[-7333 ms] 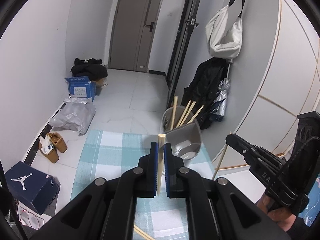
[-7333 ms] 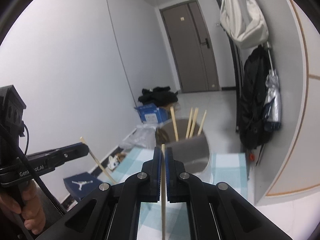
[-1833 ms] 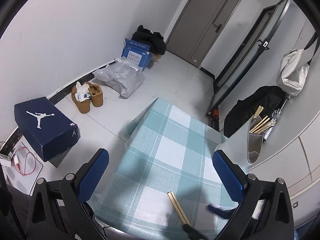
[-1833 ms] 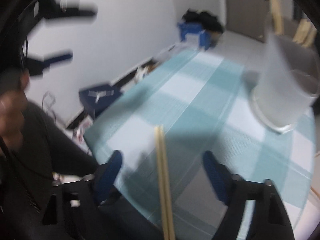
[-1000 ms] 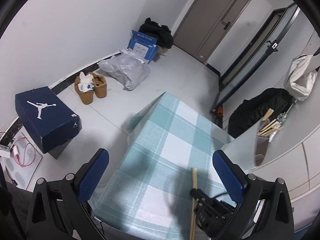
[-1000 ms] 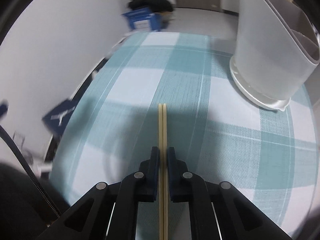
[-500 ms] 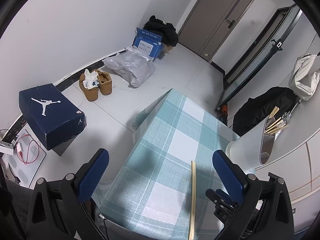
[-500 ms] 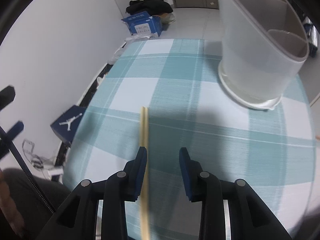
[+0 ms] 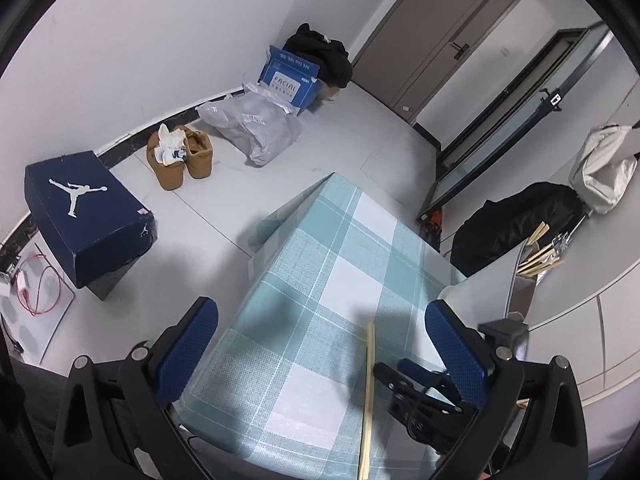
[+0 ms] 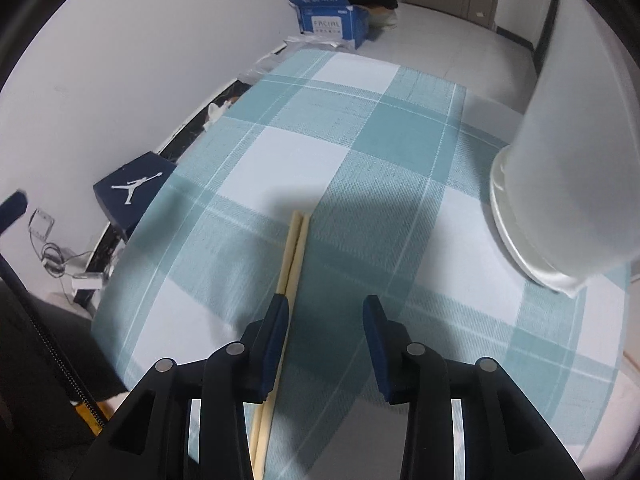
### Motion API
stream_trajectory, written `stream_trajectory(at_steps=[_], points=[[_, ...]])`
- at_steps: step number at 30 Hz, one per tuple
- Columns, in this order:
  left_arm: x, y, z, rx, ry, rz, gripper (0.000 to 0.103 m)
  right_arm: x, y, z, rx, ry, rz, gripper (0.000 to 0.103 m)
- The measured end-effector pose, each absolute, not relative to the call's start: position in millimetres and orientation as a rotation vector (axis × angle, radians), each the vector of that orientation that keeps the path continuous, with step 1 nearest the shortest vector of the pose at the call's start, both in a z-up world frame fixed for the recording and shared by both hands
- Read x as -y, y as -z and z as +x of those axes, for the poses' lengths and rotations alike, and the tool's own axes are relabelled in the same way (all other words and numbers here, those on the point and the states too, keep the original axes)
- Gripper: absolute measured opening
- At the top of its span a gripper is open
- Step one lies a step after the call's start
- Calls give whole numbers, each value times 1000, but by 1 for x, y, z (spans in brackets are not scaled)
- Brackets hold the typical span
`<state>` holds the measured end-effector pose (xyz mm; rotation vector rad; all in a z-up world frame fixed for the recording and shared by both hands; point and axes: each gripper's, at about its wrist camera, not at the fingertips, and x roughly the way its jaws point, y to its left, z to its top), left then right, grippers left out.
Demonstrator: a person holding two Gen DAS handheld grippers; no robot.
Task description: Organize utensils
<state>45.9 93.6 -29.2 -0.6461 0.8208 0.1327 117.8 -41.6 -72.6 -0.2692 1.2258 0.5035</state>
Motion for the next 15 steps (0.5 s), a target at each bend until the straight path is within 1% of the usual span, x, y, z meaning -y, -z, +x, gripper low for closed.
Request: stream_trajectory(at_steps=[6,9,15], points=[[-88,27,51,-820,-109,-629,101,29,76,123,-1211,-519,-337,38],[-86,30,53,-836,-109,-627,101,26,76,125,-1211,-502,-374,35],[-86,26,50,-807,-147,-605,101,16,79,132,-1187,-502,-387,37]])
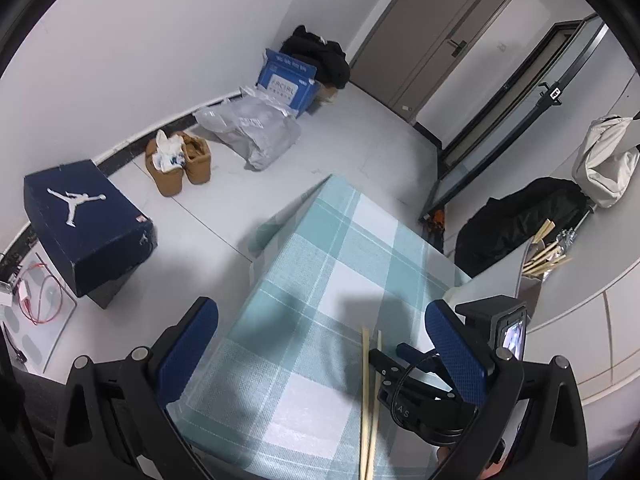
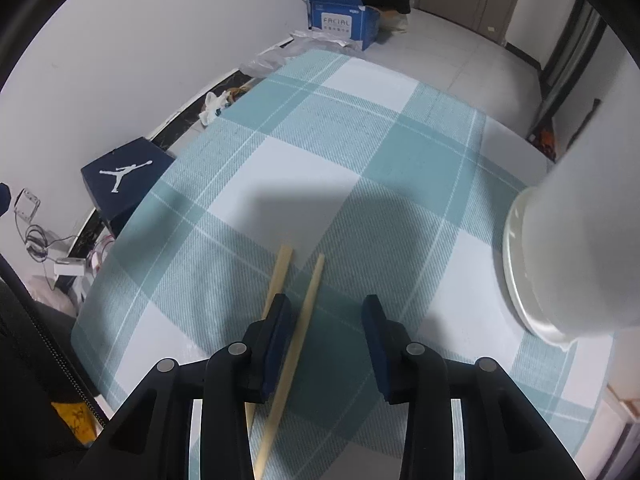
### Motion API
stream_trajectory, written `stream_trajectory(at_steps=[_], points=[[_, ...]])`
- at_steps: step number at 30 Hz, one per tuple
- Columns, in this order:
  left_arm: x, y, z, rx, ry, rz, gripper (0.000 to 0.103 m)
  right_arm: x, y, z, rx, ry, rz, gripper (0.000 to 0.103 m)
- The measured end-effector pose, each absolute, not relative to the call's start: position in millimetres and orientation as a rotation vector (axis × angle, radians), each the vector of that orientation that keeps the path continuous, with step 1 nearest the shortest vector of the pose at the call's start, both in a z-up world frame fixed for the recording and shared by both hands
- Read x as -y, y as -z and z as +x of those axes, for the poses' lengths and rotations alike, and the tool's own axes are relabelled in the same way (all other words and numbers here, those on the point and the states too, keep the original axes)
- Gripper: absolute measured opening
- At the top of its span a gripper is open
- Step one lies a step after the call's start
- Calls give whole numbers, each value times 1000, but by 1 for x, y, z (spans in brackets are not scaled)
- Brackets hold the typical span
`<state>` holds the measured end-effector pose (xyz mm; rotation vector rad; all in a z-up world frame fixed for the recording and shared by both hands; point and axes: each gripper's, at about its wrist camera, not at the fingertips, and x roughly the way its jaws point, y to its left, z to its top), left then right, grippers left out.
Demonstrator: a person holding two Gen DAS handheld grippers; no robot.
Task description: Organize utensils
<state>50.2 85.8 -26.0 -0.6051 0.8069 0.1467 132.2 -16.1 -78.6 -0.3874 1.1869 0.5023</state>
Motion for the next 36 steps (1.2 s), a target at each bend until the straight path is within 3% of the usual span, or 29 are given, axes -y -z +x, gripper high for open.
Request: stream_trajectory(at_steps=[2,6,7,22,29,36], points=[[-86,25,49,-794,-159,-591,101,15,79,134,-1158,-520,-371,35],[-87,24,47,-784,-187,-567,101,14,81,136,-1133,-532,-369,7],[-87,25,48,-785,-191,-563,101,15,81,138,-1137,-535,-366,5],[-71,33,58,-849,-187,-467,101,39,73,124,-1146,-596,-361,3],[-67,44,65,-919,-185,-492,101,60,77,100,-1153,-646,-488,3],[-53,61,75,-1005,-178,-460,102,91,71,109,-1140,-631,-333,3]])
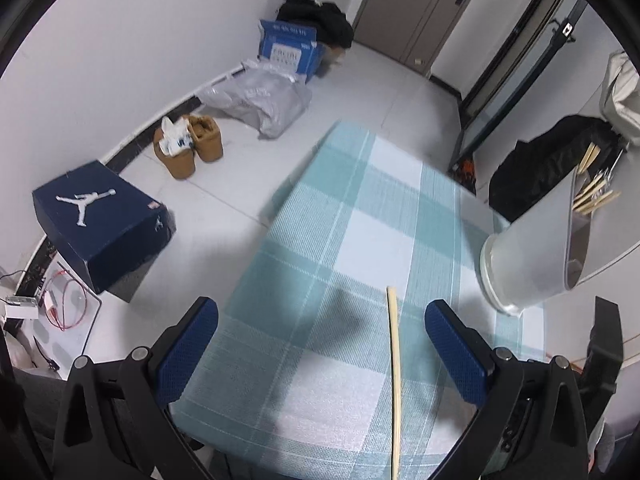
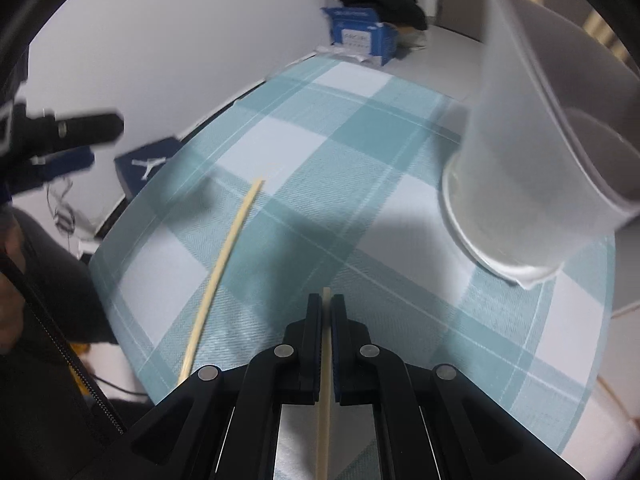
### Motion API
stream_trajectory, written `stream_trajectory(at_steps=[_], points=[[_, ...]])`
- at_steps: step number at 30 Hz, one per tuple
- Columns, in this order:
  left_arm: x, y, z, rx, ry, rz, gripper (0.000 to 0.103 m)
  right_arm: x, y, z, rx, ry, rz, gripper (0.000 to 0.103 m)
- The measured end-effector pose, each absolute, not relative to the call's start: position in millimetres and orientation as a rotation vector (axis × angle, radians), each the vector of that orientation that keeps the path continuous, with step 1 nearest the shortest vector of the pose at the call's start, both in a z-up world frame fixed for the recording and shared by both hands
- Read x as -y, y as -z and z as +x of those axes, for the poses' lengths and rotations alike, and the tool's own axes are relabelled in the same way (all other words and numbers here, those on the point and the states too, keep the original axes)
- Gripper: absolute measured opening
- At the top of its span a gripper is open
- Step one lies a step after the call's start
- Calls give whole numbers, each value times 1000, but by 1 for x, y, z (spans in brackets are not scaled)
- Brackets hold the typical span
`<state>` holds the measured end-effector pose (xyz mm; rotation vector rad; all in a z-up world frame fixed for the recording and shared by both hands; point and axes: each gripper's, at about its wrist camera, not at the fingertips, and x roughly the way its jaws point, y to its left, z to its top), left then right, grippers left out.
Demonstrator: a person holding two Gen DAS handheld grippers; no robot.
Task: Organize utensils
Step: 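Lift the chopstick with the right tool toward the white holder, then grasp the last chopstick with the left tool while the right tool holds its chopstick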
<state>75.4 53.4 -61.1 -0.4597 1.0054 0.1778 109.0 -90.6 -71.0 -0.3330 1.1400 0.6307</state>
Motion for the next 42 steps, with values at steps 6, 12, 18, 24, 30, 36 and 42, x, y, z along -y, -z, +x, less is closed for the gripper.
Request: stream_trajectory(at_steps=[6,12,18,24,30,36,42], points=[[-40,77,85,-1081,-130,-443,101,108,65,115,-1129,-636,-214,3],[-14,84,105,-1158,-95,-325,100,128,35,117,-1051,-657,-87,3],[-2,95,121,-1226,-100,-262,84,152,16,123,-986,-655,7,3],[7,97,127,-1255,-115,-205,52,172,6,128,-970,-637,49,3],[19,94,132,-1264,-139,-174,5,179,2,127,-945,-616,82,3],[21,91,135,-1247,-142,-262,3,197,-5,114,-937,-598,93,3],[26,63,136,-1141,-150,-272,3,205,-13,107,-907,-557,117,3]])
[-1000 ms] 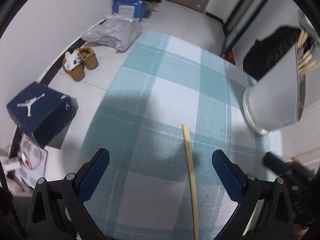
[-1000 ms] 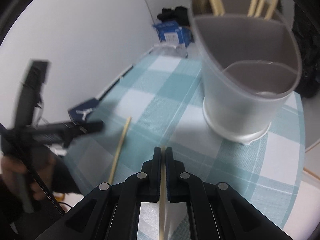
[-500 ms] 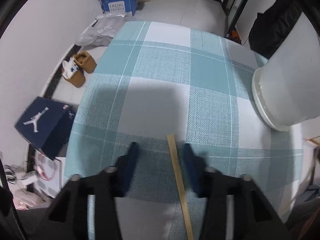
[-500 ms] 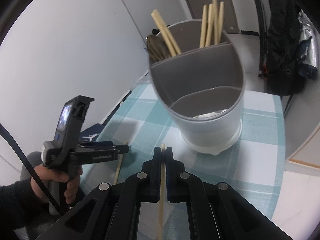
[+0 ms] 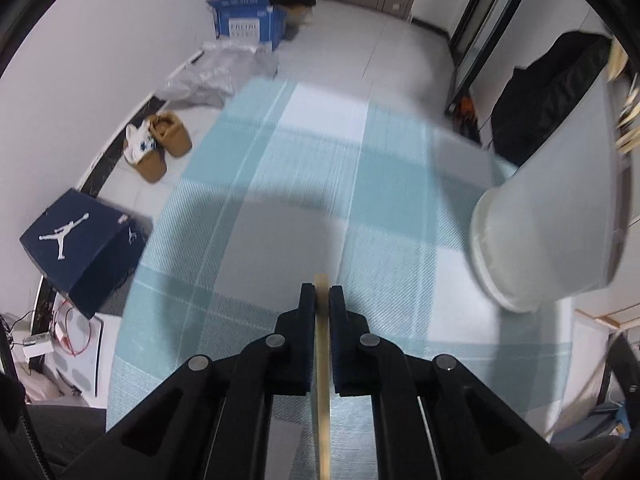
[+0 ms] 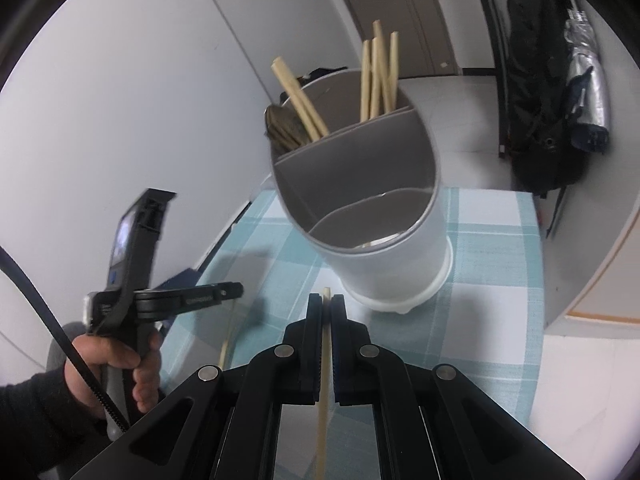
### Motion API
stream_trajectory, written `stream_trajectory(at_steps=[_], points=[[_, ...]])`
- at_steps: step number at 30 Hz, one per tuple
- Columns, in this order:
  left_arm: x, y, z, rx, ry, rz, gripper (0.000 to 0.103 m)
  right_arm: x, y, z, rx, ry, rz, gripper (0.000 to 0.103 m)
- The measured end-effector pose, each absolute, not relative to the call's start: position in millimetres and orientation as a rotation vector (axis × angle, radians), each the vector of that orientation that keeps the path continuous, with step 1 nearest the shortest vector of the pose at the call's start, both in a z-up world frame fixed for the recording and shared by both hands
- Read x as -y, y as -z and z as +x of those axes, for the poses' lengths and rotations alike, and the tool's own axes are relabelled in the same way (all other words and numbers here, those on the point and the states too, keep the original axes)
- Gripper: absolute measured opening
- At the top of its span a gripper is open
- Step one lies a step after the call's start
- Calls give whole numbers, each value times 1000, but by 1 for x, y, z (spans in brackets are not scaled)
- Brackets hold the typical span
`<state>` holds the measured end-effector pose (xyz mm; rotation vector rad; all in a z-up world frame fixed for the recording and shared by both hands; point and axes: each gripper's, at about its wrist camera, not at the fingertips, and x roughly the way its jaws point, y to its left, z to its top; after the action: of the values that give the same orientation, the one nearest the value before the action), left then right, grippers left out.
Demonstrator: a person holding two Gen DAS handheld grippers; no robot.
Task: Organize utensils
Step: 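Grasp the last chopstick with the left tool while the right tool holds its chopstick, then carry both held chopsticks upright over the white utensil holder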
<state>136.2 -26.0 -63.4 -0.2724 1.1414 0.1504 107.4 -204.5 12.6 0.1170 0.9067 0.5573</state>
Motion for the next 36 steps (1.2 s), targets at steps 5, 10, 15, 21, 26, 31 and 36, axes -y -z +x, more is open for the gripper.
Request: stream_trajectory(at_steps=[5,10,15,21,26,31,36], points=[[28,33,128,-1036,-127,-289,3,208,-19,100,-880,-544,127,3],[30,12,118,-948,-99,-288,3,206,-33,95,-832,-541,128,3],[36,-11,97,-831,-59,-257,3,205,-45,93,-775,-527,102,3],[39,-23,84,-768,-17,-216,2,205,-60,87,-702,-500,67,3],[41,-29,78,-760,2,-207,2,205,-63,80,-683,-486,62,3],[46,-36,70,-751,13,-186,2,204,-63,73,-675,-479,53,3],[50,-41,61,-745,29,-166,2,206,-64,65,-666,-456,53,3]])
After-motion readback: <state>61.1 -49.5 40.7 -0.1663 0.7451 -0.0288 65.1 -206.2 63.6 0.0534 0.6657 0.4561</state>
